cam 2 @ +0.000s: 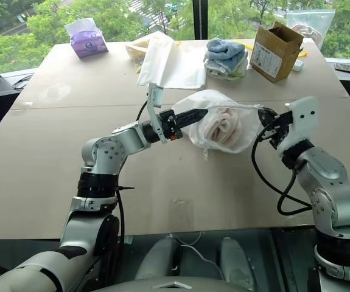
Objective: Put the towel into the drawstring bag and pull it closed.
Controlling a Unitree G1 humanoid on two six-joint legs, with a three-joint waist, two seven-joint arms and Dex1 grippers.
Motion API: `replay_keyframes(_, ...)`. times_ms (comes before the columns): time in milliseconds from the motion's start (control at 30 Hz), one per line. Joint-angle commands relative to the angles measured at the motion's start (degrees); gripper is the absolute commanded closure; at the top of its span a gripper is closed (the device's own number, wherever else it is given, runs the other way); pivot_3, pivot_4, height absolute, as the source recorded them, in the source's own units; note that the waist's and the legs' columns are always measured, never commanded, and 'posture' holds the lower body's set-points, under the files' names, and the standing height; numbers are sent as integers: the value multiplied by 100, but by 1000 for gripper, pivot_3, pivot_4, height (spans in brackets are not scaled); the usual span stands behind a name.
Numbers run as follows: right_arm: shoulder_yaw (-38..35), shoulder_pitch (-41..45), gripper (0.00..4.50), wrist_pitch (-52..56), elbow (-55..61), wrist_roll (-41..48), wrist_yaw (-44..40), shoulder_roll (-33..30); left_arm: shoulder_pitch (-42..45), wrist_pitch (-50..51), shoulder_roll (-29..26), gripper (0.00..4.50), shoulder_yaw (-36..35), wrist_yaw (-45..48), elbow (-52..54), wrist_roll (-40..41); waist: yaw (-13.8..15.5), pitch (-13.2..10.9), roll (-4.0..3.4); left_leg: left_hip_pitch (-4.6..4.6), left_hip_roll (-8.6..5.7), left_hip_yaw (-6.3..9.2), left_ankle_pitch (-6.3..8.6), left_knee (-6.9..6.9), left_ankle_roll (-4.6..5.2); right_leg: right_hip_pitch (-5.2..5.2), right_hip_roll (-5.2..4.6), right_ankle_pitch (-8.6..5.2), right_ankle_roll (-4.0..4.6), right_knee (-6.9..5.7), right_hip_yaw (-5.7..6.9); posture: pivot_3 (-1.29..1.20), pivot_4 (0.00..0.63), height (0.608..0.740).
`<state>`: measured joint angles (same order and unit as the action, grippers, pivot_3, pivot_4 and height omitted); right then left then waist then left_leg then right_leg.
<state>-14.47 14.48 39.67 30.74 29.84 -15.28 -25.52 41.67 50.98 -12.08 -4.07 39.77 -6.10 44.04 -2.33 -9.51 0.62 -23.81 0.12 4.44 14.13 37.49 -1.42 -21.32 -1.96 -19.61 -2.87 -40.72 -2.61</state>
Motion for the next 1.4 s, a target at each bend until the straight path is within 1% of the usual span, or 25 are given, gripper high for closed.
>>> replay_keyframes(33,-413,141,4468,-64,208,195,307,170,21,15,-33,4500,-18,-7,195,14,-3,0,0,0,0,0,0,0,0,0,0,0,0,0,0,0,150,740)
replay_keyframes(233,-647,360,4468,-34,127,629,953,841,-48,-125,-102,4500,201,130,295,-157,-3,0,-1,2,0,-1,0,0,0,0,0,0,0,-3,-2,0,150,740)
replay_keyframes(333,-656,371,4468,-11,132,777,1158,1042,-57,-226,-66,4500,78,210,292,-61,-3,0,-1,1,1,0,0,0,0,-1,0,0,0,-3,-1,0,150,740)
replay_keyframes(433,-641,355,4500,-36,107,861,1310,1153,-61,-332,-120,3700,71,324,343,-63,-4,0,-1,2,1,-1,0,0,0,-1,0,0,0,-3,-2,0,150,740)
replay_keyframes(500,-657,358,4500,-42,85,922,1387,1200,-115,-605,-192,2869,197,343,431,-319,-9,1,-1,2,1,-2,0,0,0,-1,0,0,0,-3,-2,0,150,740)
replay_keyframes(533,-660,358,4500,-43,77,940,1403,1201,-159,-749,-235,2307,270,363,479,-445,-11,1,-1,3,1,-2,0,-1,0,-1,0,0,0,-3,-2,0,150,740)
replay_keyframes(567,-665,357,4500,-42,66,954,1411,1195,-220,-780,-269,1874,282,389,543,-457,-12,1,-1,3,1,-2,0,-1,0,-1,1,0,0,-3,-2,0,150,740)
replay_keyframes(600,-674,357,4500,-39,53,970,1419,1188,-300,-795,-331,1823,286,450,627,-449,-14,1,-2,3,1,-2,0,-2,0,-1,1,0,0,-3,-3,0,150,740)
replay_keyframes(633,-678,354,4500,-40,42,983,1423,1178,-405,-790,-422,1106,292,550,720,-432,-18,1,-2,3,1,-3,0,-2,0,-1,1,0,0,-3,-4,0,150,740)
replay_keyframes(733,-693,347,4500,-35,28,1046,1454,1179,-773,-897,-765,1106,489,927,1013,-575,-21,1,-3,3,1,-2,0,-3,0,-2,1,0,0,-3,-3,0,150,740)
replay_keyframes(833,-666,365,4500,-29,11,1087,1479,1185,-1190,-1312,-1218,1106,1084,1419,1293,-1059,-21,2,-4,8,2,-7,0,-8,0,-2,1,0,0,-3,-9,0,150,740)
replay_keyframes(900,-632,387,4500,-34,-5,1094,1487,1191,-1348,-1584,-1331,1106,1391,1612,1335,-1317,-9,2,-6,8,2,-6,0,-8,0,-1,1,0,1,-3,-8,0,150,740)
replay_keyframes(967,-594,408,4500,-41,-19,1091,1487,1195,-1414,-1665,-1287,1106,1542,1692,1309,-1384,18,2,-5,4,2,-4,0,-6,0,-1,1,0,1,-3,-5,0,150,740)
replay_keyframes(1033,-557,453,4500,-45,-44,1086,1485,1193,-1349,-1834,-1099,1106,1688,1675,1097,-1530,23,2,-5,3,1,-2,0,-4,2,-1,0,0,1,-3,-4,0,150,740)
replay_keyframes(1233,-481,502,4500,-54,-19,1085,1538,1236,-1093,-1964,-478,1106,1672,1519,365,-1647,-17,3,-6,6,1,-5,12,-3,24,0,2,0,1,-5,-6,0,150,740)
replay_keyframes(1400,-433,512,4500,-71,61,1101,1613,1261,-984,-2109,-249,1106,1789,1564,-41,-1841,-15,3,-6,5,1,-5,12,-4,23,-1,2,0,0,-5,-5,0,150,740)
